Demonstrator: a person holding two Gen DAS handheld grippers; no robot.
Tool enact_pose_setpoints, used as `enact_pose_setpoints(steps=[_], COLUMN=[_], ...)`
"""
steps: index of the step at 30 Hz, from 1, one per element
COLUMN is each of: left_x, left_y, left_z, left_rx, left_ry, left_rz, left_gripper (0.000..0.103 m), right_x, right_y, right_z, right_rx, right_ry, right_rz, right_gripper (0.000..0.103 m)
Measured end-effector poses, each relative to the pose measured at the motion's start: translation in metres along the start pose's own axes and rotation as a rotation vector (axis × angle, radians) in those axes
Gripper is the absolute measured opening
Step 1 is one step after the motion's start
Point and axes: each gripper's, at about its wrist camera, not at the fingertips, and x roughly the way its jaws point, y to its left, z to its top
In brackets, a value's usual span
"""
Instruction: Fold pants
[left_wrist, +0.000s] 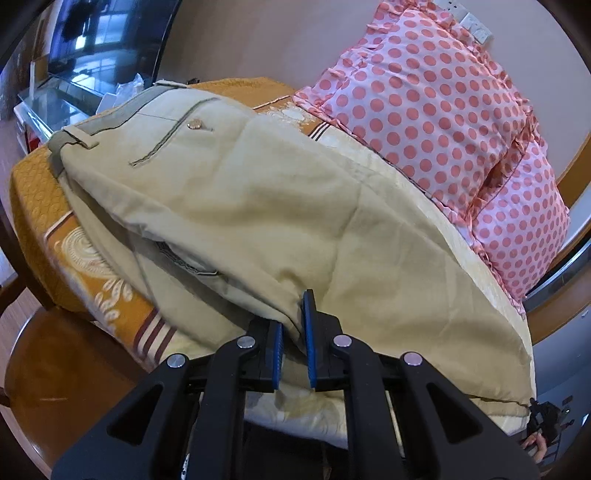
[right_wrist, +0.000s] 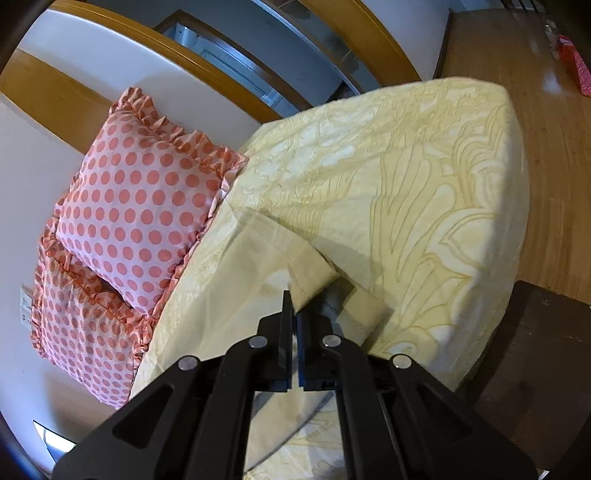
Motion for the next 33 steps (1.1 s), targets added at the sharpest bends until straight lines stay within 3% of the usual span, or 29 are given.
enact_pose_setpoints(steps=[15,17,19,21,23,27,28,29,30,31,33], left_x=[-0.008,-0.015,-0.023,-0.035,-0.046,-0.068,-0.071,-0.073,-0.072,-0.071,-0.057], left_y=[-0.004,-0.006,-0.006,-0.004,-0.002,-0.01,-0.011,-0.012,-0.013,-0.013,-0.011], left_z=[-0.014,-0.019,-0.021,-0.023,-0.023,-0.018,-0.017,-0.015,-0.012,-0.01,-0.003], left_rx=[0.102,0.13,0.145,0.141,0.123,0.152,0.16,0.175,0.183,0.188,0.204], left_ry=[-0.036,-0.058,-0.07,-0.093,-0.122,-0.256,-0.278,-0.311,-0.342,-0.364,-0.353], left_rz=[-0.007,-0.007,-0.011,-0.028,-0.046,0.023,0.022,0.034,0.06,0.075,0.1], left_gripper=[0.011,0.015,0.02,0.021,0.021,0.025,0.038,0.069,0.08,0.083,0.083], right_x=[-0.01,-0.018,-0.032,-0.04,-0.036,-0.029,-0.028,-0.026,-0.026,-0.024,-0.017], right_y=[-0.002,-0.002,-0.003,-0.006,-0.012,-0.015,-0.013,-0.011,-0.01,-0.007,-0.003], right_z=[-0.007,-0.006,-0.004,-0.002,-0.001,-0.008,-0.01,-0.014,-0.016,-0.018,-0.019], right_rx=[-0.064,-0.051,-0.043,-0.046,-0.03,-0.025,-0.036,-0.042,-0.051,-0.07,-0.103], right_ry=[0.007,-0.016,-0.082,-0.12,-0.095,-0.075,-0.071,-0.067,-0.078,-0.089,-0.086], right_rz=[-0.085,-0.079,-0.091,-0.113,-0.113,-0.119,-0.114,-0.107,-0.114,-0.126,-0.128], right_gripper=[0.005,0.028,0.035,0.035,0.03,0.024,0.023,0.023,0.023,0.023,0.01])
